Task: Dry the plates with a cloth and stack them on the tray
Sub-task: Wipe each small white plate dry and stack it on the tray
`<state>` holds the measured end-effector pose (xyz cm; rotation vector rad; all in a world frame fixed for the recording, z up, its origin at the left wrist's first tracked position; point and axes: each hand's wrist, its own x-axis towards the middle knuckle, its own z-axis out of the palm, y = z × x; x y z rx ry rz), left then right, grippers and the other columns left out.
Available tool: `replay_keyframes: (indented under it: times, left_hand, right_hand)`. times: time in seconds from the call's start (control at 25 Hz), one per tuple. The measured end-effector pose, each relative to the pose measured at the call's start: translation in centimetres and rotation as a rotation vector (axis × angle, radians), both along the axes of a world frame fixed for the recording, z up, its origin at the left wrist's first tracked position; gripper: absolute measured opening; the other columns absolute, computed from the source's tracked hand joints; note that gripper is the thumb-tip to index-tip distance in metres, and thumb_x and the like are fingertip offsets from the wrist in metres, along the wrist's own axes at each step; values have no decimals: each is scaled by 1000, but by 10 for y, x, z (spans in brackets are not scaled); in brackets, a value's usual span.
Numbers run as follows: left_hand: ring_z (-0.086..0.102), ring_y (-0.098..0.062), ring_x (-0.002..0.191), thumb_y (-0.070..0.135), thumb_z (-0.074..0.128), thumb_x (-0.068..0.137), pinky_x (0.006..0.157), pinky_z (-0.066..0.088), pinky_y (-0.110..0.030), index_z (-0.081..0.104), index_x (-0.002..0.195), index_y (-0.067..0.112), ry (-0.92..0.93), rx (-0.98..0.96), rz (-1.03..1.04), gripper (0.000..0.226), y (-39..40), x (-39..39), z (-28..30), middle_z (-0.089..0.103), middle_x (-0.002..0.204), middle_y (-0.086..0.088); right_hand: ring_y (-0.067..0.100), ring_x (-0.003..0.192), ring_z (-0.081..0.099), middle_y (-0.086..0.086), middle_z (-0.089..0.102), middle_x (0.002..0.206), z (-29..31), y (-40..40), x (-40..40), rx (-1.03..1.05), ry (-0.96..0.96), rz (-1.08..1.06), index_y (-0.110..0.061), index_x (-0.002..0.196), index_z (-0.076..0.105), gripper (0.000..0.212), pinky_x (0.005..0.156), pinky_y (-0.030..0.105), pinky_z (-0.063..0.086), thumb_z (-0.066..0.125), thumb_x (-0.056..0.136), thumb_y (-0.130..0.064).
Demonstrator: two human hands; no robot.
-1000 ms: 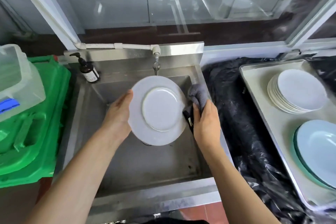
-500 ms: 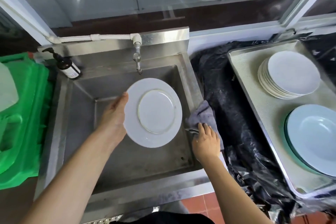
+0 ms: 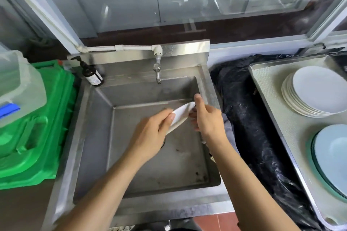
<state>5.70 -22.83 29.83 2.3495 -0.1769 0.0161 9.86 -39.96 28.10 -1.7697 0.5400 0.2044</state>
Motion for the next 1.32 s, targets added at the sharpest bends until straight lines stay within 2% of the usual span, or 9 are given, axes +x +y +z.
replay_keyframes:
  times: [0.2,0.32,0.4,0.6,0.76,0.88,1.0,1.12,1.32]
  left_hand:
    - [65,-26,74,49,34,101,61,52,-39,55,119,38,-86,326,-172,30,2,-28,-8,68,83,4]
    - [67,-11,99,41,55,99,75,56,-30,65,120,35,-100,279,-240,25,11,-40,-17,72,116,14]
    - [65,-7,107,38,67,92,80,51,-24,69,118,34,-83,257,-237,26,18,-45,-19,69,121,18]
    - [58,-8,114,48,63,92,91,48,-26,67,121,30,-55,182,-137,34,40,-43,-15,66,124,18]
    - [56,-27,121,22,63,94,105,41,-38,65,127,14,-163,119,205,34,67,-23,-4,65,129,-2]
    - [52,-25,120,21,61,95,97,39,-31,57,134,15,22,29,354,40,76,-13,-3,60,132,-6]
    - [59,-23,111,23,58,95,88,45,-34,58,128,24,244,-200,344,33,72,-7,-8,66,122,-1]
    - [62,-22,110,24,56,93,91,51,-38,57,126,30,276,-308,317,33,57,-2,-3,68,119,3]
    - [64,-9,97,28,54,85,66,43,-24,53,111,45,281,-366,224,31,13,10,15,69,110,9]
  right_hand:
    - [19,49,65,17,73,68,2,1,-7,34,285,75,1,75,70,25,46,23,51,64,91,-17]
    - [40,83,75,32,73,88,-6,8,-18,86,249,24,6,82,69,15,79,53,63,59,91,1]
    - [49,94,72,34,72,94,-9,15,-24,22,190,32,3,76,70,16,85,63,58,59,88,1]
    - [30,74,66,10,74,69,-15,26,-37,7,93,-48,-25,53,73,36,81,63,59,63,82,-5]
    - [30,91,72,-9,74,69,-12,23,-47,70,53,-144,-33,57,75,41,88,54,60,67,87,-6]
    - [26,81,70,-3,73,76,-4,19,-53,132,39,-218,-28,77,75,28,72,42,65,67,91,-4]
    - [18,59,56,4,65,75,5,12,-62,186,33,-303,-14,99,72,15,39,23,47,65,93,-2]
    - [22,58,56,9,64,78,15,-2,-66,142,4,-341,-16,96,68,9,53,30,53,66,93,-7]
    - [15,68,62,-4,71,75,22,-43,-68,148,-100,-391,-18,103,75,17,65,31,53,67,90,-11]
